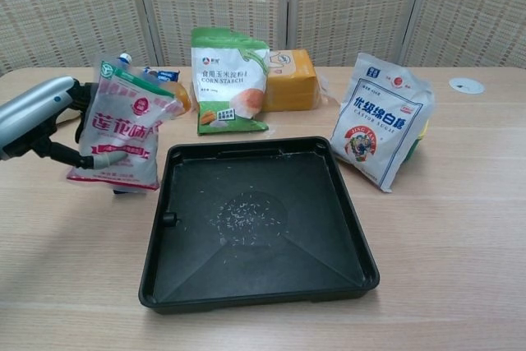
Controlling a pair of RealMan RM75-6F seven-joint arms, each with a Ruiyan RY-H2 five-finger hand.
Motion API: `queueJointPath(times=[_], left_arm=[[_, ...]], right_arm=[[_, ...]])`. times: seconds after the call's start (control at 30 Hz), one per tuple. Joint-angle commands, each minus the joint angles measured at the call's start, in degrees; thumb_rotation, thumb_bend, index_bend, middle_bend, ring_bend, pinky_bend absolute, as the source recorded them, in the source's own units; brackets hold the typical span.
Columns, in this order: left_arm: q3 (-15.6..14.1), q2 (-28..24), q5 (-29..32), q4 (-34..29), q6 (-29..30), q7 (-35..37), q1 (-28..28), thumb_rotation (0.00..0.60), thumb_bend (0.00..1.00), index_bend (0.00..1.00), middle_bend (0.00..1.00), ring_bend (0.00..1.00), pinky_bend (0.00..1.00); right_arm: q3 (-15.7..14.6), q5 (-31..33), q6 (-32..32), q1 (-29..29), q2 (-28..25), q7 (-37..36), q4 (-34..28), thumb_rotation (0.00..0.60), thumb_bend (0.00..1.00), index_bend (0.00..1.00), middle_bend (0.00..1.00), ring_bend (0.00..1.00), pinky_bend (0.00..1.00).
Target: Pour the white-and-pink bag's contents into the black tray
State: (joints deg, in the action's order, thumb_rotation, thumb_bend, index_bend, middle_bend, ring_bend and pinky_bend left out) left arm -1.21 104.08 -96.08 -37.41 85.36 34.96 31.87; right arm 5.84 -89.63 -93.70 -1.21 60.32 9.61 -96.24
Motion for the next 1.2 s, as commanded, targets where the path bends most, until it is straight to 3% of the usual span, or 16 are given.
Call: queueJointPath(times=[0.03, 0.23, 0.63, 0.9, 1.03, 1.2], left_arm=[[-0.84, 3.62, -0.34, 6.32, 0.41, 3.10, -0.57, 0.600, 0.48, 0.42, 0.72, 0.65, 0.72], [-1.51, 6.78, -0.57, 13.65, -0.74, 4.31, -0.13, 0.600, 0.48, 0.40, 0.70, 0.63, 0.72], [-2.03, 10.63, -0.31, 20.35, -1.72, 7.09, 0.76, 0.600, 0.45, 0.40, 0.66, 0.59, 0.70], [-3.68, 11.70, -1.23, 24.69, -3.74, 5.23, 1.53, 0.600, 0.39, 0.27, 0.39, 0.34, 0.47], [-4.50, 11.53, -1.59, 25.45, -4.73, 4.29, 1.43, 0.600, 0.38, 0.23, 0.32, 0.28, 0.39], [-4.89, 11.22, -1.51, 25.77, -5.35, 3.03, 1.20, 0.600, 0.38, 0.05, 0.20, 0.17, 0.30]], right_arm=[[0.00, 0.07, 0.00, 0.04, -0.02, 0.06, -0.06, 0.600, 0.34, 0.00, 0.04, 0.12, 0.06], [-0.04, 0.28, 0.14, 0.11, -0.01, 0.15, -0.13, 0.600, 0.34, 0.00, 0.04, 0.12, 0.06], [0.08, 0.70, 0.39, 0.07, 0.18, -0.06, 0.15, 0.600, 0.34, 0.00, 0.04, 0.12, 0.06], [0.03, 0.95, 0.14, 0.40, 0.07, -0.07, 0.11, 0.600, 0.34, 0.00, 0.04, 0.12, 0.06], [0.07, 1.00, 0.07, 0.46, 0.04, -0.15, 0.13, 0.600, 0.34, 0.00, 0.04, 0.12, 0.06], [0.05, 1.08, 0.24, 0.42, 0.14, -0.32, 0.31, 0.600, 0.34, 0.00, 0.04, 0.12, 0.06]])
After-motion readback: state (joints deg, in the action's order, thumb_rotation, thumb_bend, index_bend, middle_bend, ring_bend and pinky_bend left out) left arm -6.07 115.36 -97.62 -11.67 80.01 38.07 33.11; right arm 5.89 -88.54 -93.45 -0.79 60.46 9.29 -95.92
